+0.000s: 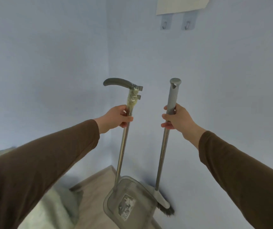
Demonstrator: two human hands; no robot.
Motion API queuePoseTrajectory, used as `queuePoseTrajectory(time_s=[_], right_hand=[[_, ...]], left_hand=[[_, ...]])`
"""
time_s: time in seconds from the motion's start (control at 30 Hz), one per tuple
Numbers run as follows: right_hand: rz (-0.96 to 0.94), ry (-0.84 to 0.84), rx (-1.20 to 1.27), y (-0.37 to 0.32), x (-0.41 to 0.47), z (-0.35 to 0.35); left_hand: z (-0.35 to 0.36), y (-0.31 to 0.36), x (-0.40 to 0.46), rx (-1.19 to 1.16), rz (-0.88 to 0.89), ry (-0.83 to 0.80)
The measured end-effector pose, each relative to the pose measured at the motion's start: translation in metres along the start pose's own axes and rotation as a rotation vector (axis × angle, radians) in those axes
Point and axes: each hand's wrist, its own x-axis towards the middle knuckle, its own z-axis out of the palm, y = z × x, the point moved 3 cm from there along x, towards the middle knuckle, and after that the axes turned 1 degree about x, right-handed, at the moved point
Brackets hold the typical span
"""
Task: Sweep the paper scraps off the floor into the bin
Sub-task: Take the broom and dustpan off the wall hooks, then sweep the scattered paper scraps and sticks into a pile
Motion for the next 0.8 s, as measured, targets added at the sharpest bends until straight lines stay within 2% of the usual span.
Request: queuePoseTrajectory(time_s=[0.2,0.33,0.4,0.57,0.7,0.8], right_hand=[[0.143,-0.209,0.158,0.034,-0.080,0.031],[0.287,-0.255,0.501,0.055,-0.129,0.047],[0.377,-0.289,0.588,0.067,-0.148,0.052],[0.481,-0.329,0.485,0.093,-0.184,0.061],[0.560,-0.390,0.437,0.113,-0.203,0.070],[0.632,-0.451,0.415,0.123,-0.215,0.079]], left_hand=[[0.016,-0.053,-0.111,-0.251,-0.181,-0.134],[0.031,-0.083,-0.177,-0.530,-0.315,-0.265],[0.039,-0.098,-0.205,-0.693,-0.391,-0.305],[0.061,-0.123,-0.259,-0.991,-0.515,-0.462],[0.073,-0.118,-0.290,-1.084,-0.552,-0.635],[0.072,-0.101,-0.308,-1.063,-0.563,-0.728]])
